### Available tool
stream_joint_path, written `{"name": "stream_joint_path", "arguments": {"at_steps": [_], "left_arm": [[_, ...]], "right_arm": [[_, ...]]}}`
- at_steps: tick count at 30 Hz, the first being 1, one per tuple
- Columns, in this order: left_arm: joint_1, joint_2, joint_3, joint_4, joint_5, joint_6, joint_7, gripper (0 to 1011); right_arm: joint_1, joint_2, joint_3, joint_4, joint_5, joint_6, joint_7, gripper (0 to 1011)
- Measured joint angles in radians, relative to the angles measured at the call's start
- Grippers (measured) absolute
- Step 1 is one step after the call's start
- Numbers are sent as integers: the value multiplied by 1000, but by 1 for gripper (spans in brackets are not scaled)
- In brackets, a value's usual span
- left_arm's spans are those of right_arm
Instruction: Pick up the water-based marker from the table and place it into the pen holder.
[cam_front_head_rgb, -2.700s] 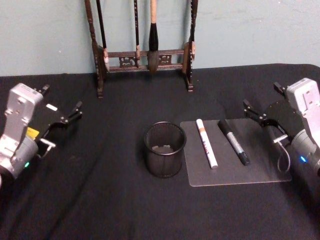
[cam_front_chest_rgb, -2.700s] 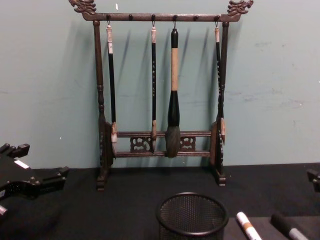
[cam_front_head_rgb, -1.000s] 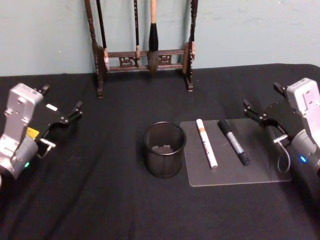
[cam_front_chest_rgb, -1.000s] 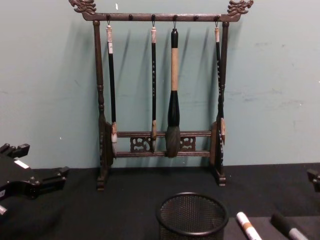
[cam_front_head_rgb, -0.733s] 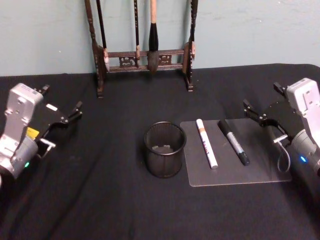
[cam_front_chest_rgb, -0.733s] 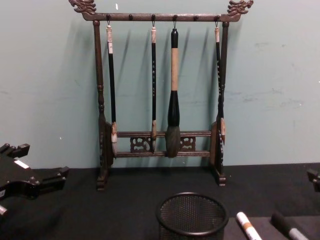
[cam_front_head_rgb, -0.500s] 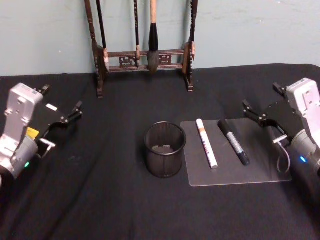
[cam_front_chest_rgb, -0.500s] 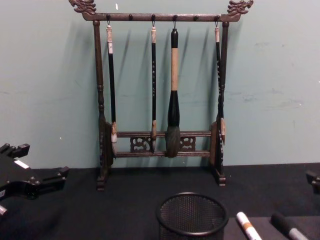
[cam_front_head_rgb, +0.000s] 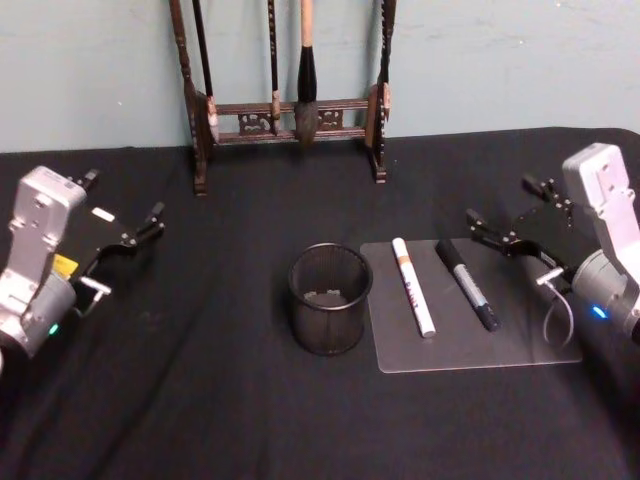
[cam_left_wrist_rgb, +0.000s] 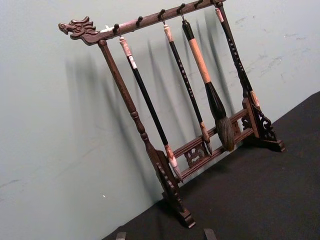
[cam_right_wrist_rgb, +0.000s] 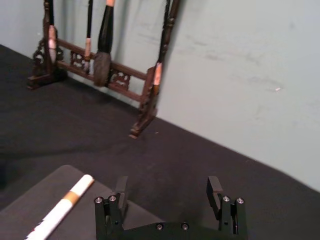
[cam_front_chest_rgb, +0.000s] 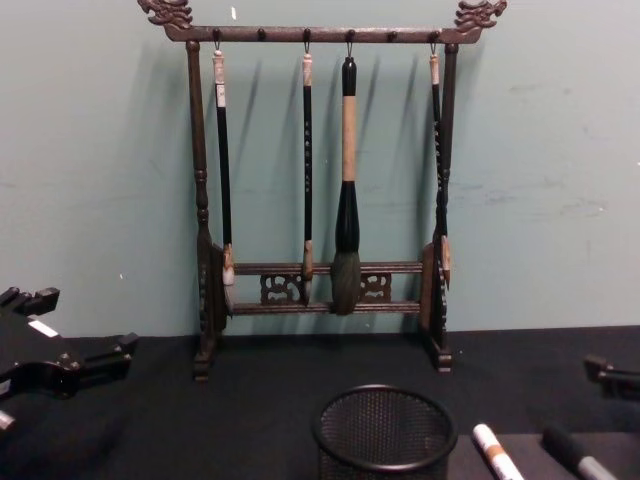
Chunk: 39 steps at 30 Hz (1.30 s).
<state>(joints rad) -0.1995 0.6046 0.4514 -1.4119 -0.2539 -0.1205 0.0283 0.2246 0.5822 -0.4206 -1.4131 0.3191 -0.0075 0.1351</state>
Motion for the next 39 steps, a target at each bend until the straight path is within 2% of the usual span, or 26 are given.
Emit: {"name": "stream_joint_path", "arguments": {"at_steps": [5, 6, 8, 14, 27, 39], "left_arm": [[0, 0, 0, 0, 0, 0, 0, 1001], [0, 0, 0, 0, 0, 0, 0, 1001], [0, 0, 0, 0, 0, 0, 0, 1001], [0, 0, 0, 0, 0, 0, 0, 1001], [0, 0, 0, 0, 0, 0, 0, 1001], [0, 0, 0, 0, 0, 0, 0, 1001]], "right_arm": [[10, -8, 9, -13, 35, 82, 53, 1002], [10, -8, 9, -13, 35, 82, 53, 1002], [17, -15, 14, -18, 54, 132, 78, 1002], [35, -33, 18, -17, 73, 209, 111, 1002], [80, -77, -2, 34, 27, 305, 139, 1002], [92, -106, -3, 79, -8, 343, 148, 1002]]}}
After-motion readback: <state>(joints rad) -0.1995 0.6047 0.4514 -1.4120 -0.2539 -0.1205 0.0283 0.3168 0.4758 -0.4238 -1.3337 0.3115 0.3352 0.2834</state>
